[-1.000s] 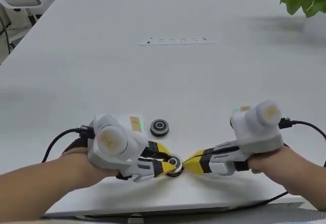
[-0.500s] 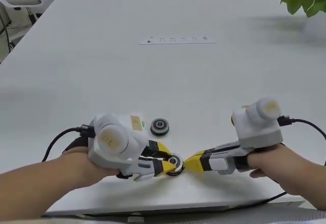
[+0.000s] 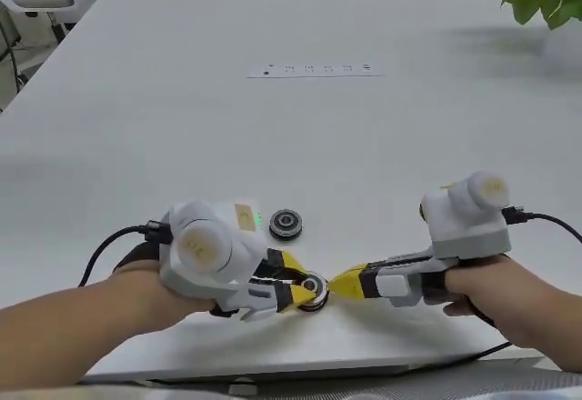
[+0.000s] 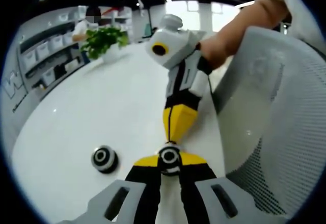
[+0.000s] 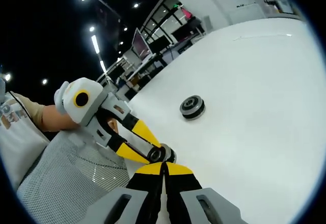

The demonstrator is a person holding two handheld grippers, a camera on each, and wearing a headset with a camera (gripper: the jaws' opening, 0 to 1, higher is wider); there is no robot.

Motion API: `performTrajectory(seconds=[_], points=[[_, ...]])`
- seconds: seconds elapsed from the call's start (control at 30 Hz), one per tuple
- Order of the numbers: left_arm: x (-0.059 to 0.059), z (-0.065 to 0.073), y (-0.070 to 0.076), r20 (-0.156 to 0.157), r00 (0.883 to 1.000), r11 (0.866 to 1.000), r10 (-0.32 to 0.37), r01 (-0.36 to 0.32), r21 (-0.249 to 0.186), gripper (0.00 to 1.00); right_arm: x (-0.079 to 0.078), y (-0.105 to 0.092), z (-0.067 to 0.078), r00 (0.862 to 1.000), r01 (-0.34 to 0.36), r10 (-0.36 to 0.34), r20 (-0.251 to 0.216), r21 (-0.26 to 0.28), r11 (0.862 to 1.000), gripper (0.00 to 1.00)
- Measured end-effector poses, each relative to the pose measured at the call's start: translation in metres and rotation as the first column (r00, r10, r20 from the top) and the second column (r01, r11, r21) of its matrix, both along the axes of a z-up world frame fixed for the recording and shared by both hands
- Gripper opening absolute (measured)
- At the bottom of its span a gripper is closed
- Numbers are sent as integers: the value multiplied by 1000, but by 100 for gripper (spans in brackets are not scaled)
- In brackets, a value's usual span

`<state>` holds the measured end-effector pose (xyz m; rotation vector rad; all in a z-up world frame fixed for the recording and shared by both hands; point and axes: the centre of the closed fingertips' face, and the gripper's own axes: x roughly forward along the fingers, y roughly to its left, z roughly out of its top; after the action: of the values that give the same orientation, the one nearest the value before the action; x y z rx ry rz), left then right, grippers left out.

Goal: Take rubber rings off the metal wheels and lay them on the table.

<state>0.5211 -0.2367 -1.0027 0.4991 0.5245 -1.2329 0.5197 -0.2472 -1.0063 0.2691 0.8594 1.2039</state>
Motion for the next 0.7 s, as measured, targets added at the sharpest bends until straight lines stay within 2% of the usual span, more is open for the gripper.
performTrajectory(seconds=[0.7], points=[[0, -1, 0, -1, 1000, 1000, 5, -5, 11, 13, -6, 7, 9, 1000, 1, 0, -20, 33, 999, 0]])
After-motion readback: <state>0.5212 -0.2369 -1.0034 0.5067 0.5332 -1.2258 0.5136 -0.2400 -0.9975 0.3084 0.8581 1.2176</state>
